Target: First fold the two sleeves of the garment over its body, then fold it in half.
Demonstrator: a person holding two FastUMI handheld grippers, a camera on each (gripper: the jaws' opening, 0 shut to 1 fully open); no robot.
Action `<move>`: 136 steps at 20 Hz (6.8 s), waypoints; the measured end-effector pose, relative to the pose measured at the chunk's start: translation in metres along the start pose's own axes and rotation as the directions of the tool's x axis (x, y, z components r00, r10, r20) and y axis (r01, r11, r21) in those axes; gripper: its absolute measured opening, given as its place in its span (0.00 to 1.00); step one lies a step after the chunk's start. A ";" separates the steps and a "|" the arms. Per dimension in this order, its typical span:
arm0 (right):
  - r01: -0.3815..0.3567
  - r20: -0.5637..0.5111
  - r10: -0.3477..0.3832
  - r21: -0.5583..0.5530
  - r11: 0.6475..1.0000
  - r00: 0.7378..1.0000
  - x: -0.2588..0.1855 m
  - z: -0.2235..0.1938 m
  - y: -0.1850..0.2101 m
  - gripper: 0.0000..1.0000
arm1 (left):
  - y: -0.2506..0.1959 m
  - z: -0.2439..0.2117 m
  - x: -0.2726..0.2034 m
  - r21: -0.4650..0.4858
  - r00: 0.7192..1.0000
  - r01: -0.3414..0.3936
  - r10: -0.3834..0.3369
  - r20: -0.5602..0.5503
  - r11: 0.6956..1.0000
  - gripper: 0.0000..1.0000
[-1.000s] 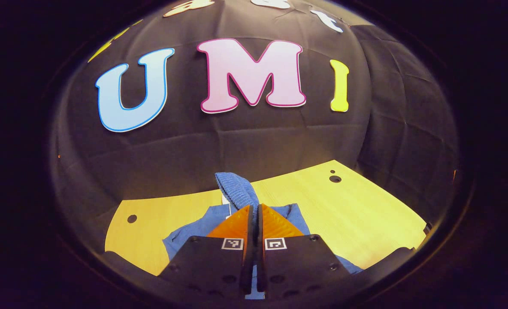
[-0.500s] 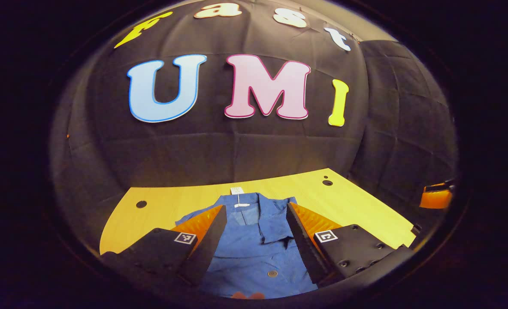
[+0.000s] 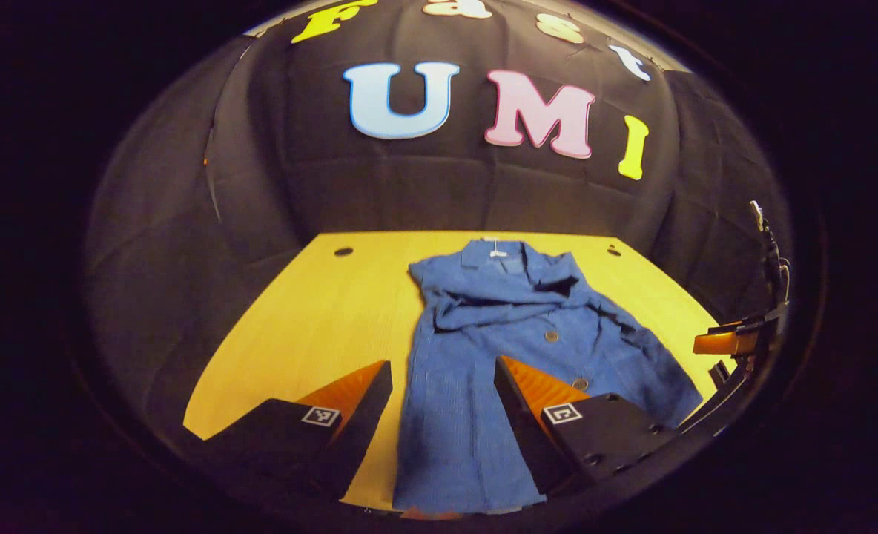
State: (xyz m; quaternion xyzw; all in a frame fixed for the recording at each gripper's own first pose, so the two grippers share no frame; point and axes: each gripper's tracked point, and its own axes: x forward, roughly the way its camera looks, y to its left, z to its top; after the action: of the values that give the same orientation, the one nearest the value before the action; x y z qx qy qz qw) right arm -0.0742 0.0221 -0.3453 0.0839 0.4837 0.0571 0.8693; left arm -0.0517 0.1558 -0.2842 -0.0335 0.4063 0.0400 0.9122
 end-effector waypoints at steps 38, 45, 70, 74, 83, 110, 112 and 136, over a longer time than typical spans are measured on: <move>0.142 -0.239 -0.140 -0.009 0.990 0.961 0.010 -0.102 -0.023 0.52 | 0.002 -0.106 0.023 0.074 0.954 0.040 -0.016 -0.298 0.996 0.80; 0.139 -0.281 -0.116 0.065 0.988 0.953 0.013 -0.099 -0.009 0.09 | -0.022 -0.099 0.024 -0.044 0.921 0.078 -0.089 -0.379 0.996 0.09; -0.239 -0.098 0.232 -0.066 0.969 0.968 -0.028 0.108 0.048 0.04 | -0.070 0.110 -0.039 -0.098 0.945 0.242 -0.257 -0.201 0.965 0.00; -0.187 -0.026 0.187 -0.027 0.982 0.982 -0.017 0.167 0.054 0.04 | -0.052 0.167 -0.016 -0.123 0.933 0.304 -0.321 -0.164 0.945 0.00; -0.149 0.043 0.154 -0.100 0.984 0.987 0.103 0.306 0.050 0.03 | 0.007 0.248 0.090 -0.071 0.975 0.114 -0.126 -0.183 0.991 0.00; -0.080 0.199 0.120 -0.198 0.977 0.973 0.147 0.379 0.016 0.99 | 0.039 0.343 0.129 -0.101 0.980 -0.143 0.156 0.128 0.985 0.83; -0.101 0.270 0.159 -0.215 0.971 0.950 0.103 0.375 0.021 0.99 | 0.027 0.332 0.073 -0.141 0.967 -0.116 0.144 0.209 0.983 0.83; -0.002 0.782 0.216 -0.265 0.964 0.585 -0.297 0.255 0.094 0.97 | -0.146 0.228 -0.261 -0.020 0.729 -0.175 0.143 0.669 0.984 0.80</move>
State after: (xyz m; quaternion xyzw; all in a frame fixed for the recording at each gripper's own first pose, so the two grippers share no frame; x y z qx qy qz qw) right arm -0.0153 0.0370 0.0530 0.0265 0.0224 0.1233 0.9918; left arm -0.0421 0.0201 0.0662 0.0381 0.0552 0.1180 0.9907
